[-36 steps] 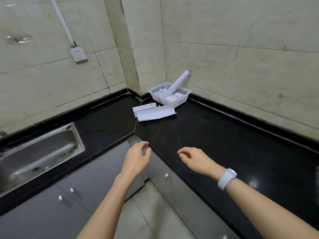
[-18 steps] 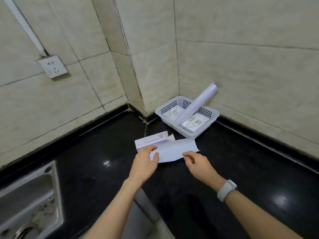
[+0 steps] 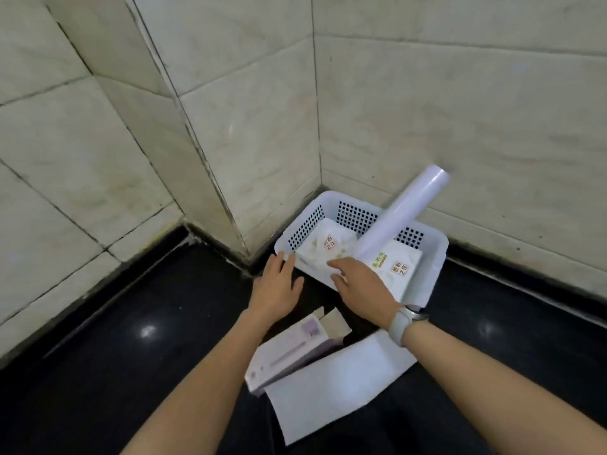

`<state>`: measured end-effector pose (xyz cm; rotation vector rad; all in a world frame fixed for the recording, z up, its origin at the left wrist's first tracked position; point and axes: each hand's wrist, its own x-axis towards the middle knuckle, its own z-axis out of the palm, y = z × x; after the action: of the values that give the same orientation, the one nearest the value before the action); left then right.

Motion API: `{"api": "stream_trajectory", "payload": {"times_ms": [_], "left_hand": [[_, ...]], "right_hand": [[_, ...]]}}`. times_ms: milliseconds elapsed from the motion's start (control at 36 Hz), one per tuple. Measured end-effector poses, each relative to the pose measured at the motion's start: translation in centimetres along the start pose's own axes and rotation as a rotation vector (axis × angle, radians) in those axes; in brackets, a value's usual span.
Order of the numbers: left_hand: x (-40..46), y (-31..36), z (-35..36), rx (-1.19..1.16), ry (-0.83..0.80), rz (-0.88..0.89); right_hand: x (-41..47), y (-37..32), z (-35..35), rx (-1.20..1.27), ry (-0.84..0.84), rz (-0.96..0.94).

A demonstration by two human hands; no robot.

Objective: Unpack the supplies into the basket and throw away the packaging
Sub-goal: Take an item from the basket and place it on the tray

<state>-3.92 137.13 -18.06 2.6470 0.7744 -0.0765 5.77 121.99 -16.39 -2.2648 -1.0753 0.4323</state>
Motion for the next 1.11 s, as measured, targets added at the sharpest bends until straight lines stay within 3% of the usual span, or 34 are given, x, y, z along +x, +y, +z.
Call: {"api": "stream_trajectory", "payload": {"times_ms": [194, 417, 778, 1000, 1111], "left_hand": [[4.9, -4.9, 2.6, 0.101, -0.007, 0.138], [4.8, -5.9, 2.9, 0.077, 0.078, 0.226], [5.1, -4.3, -0.5, 0.034, -0.059, 0.137], [0.5, 1.7, -4.0, -0.291, 0.175, 0.204], [-5.1, 7.3, -1.8, -0.433, 0.169, 0.336]], "right_hand": [[9.1, -0.1, 3.7, -0.183, -0.118, 0.113], [12.2, 0.0, 4.8, -0.333, -0.175, 0.252], [8.3, -4.6, -3.0, 0.018, 0.432, 0.057], [-3.3, -3.1, -7.3, 0.114, 0.709, 0.086], [-13.0, -0.6, -7.8, 0.101, 0.765, 0.182]]}}
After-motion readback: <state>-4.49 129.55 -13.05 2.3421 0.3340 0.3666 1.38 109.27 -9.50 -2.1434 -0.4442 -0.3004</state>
